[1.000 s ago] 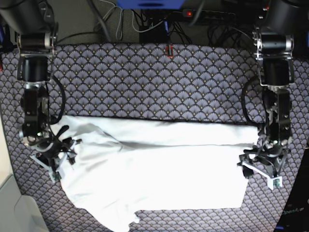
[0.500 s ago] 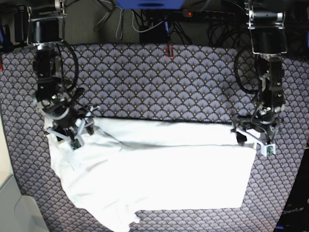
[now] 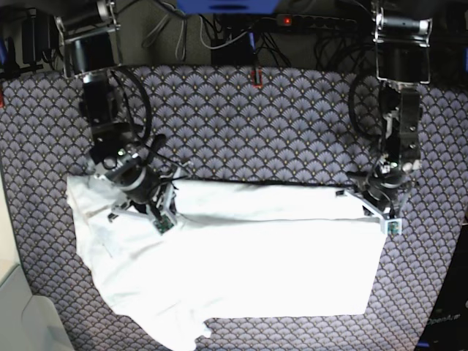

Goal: Fold the T-shirt properly

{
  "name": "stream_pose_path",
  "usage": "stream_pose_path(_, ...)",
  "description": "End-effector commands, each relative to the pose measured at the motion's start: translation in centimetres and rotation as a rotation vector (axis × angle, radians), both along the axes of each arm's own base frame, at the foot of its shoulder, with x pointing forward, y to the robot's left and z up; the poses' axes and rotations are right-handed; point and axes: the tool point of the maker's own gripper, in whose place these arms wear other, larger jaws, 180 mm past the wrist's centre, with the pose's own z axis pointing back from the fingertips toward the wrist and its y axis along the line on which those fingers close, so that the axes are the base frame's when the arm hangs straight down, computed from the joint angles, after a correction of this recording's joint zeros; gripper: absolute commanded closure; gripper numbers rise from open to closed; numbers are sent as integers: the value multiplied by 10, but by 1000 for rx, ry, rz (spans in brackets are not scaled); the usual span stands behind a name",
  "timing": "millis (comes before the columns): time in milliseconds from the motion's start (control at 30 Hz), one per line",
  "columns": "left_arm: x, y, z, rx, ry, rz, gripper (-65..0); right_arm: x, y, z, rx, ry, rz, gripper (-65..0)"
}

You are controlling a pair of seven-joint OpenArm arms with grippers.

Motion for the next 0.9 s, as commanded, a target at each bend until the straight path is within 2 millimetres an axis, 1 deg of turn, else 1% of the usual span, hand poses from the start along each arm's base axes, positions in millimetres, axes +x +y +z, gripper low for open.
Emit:
stream_pose_path(0, 13, 5, 20, 14, -63, -1, -24, 12, 5, 15, 5, -55, 2, -1)
stream_pose_path(33, 13, 5, 20, 14, -62, 0, -16, 13, 7, 13, -11, -54, 1, -2)
stream_pose_path(100, 18, 7, 25, 18, -71, 1, -4, 20, 13, 13, -38, -64, 3, -2)
stream_pose_path(200, 20, 8, 28, 42, -71, -6, -6, 25, 16, -1, -65, -27, 0, -2)
stream_pose_path(267, 25, 4, 31, 111, -73, -38, -6, 29, 17, -7, -65, -6, -1, -2)
stream_pose_path(367, 29, -4, 34, 253, -75, -100, -6, 33, 15, -10, -69, 6, -3, -2)
stream_pose_path(500, 32, -13, 36, 402, -71, -168, -6, 37, 16, -8, -61, -12, 4, -2)
stream_pose_path(533, 36, -17, 41, 427, -80, -183, -6, 38, 18, -7, -55, -20, 9, -2)
stream_pose_path(600, 38, -20, 39, 469, -74, -209, -6, 37, 21, -7, -54, -25, 21, -2)
stream_pose_path(733, 42, -24, 36, 549, -57, -255, -6, 30, 41, -11, -73, -18, 87, -2)
stream_pose_path(800, 45, -28, 31, 596, -42, -286, -6, 28, 44, -19, -83, 3, 100, -2)
stream_pose_path(867, 50, -31, 29, 643, -31, -312, -6, 34, 46, -21, -93, 12, 108, -2)
